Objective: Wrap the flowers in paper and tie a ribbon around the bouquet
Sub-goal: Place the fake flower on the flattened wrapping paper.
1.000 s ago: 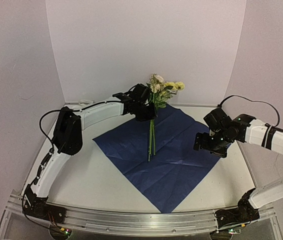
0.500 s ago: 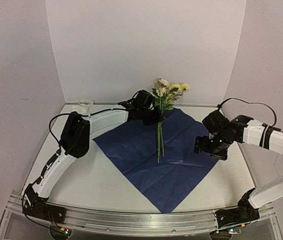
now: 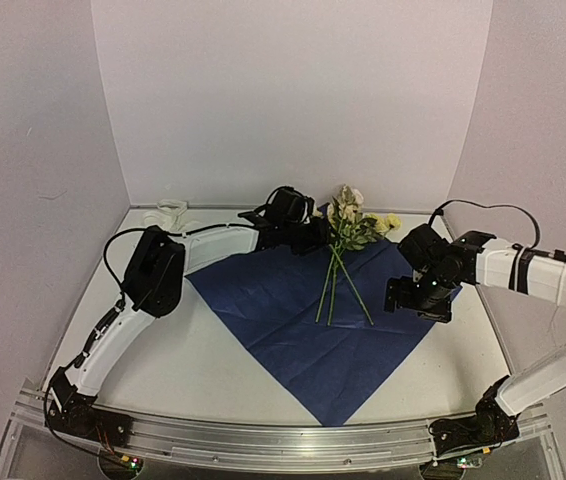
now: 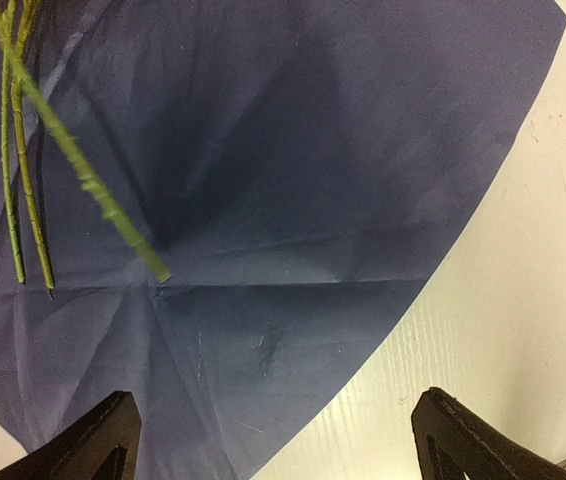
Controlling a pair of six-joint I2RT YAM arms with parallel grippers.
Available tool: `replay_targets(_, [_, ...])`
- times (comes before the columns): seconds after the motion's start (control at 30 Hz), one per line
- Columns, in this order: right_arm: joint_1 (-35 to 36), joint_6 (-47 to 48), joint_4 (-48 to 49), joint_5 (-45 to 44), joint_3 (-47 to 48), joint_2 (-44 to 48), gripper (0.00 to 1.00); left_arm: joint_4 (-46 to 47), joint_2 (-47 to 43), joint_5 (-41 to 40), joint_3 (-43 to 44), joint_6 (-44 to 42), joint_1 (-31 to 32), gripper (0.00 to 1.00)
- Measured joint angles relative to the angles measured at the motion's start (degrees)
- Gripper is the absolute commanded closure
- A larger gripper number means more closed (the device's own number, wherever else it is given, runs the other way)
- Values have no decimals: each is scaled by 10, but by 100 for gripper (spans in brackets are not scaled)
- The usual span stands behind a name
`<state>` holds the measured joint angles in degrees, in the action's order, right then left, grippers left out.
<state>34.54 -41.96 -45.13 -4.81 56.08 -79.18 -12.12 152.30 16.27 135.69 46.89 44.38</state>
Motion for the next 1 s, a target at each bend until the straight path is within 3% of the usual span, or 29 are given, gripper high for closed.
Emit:
replay_targets(0.23, [-4,16,-3,-1,23,-27,2,20,-127,-26,-177,0,-12,32])
replay_targets(0.47, [-15,52,0,6,72,-73,3,50,-393,-84,-494,28,-71,31])
replay_targets(0.6, [-15,67,10,18,86,-94,3,49,-515,-122,-631,49,-124,27])
replay_targets(0.8, [-15,78,15,32,86,-104,3,46,-603,-140,-778,60,-159,17])
replay_targets(1.0, [-15,81,22,43,85,-106,3,68,-616,-118,-853,51,-185,18])
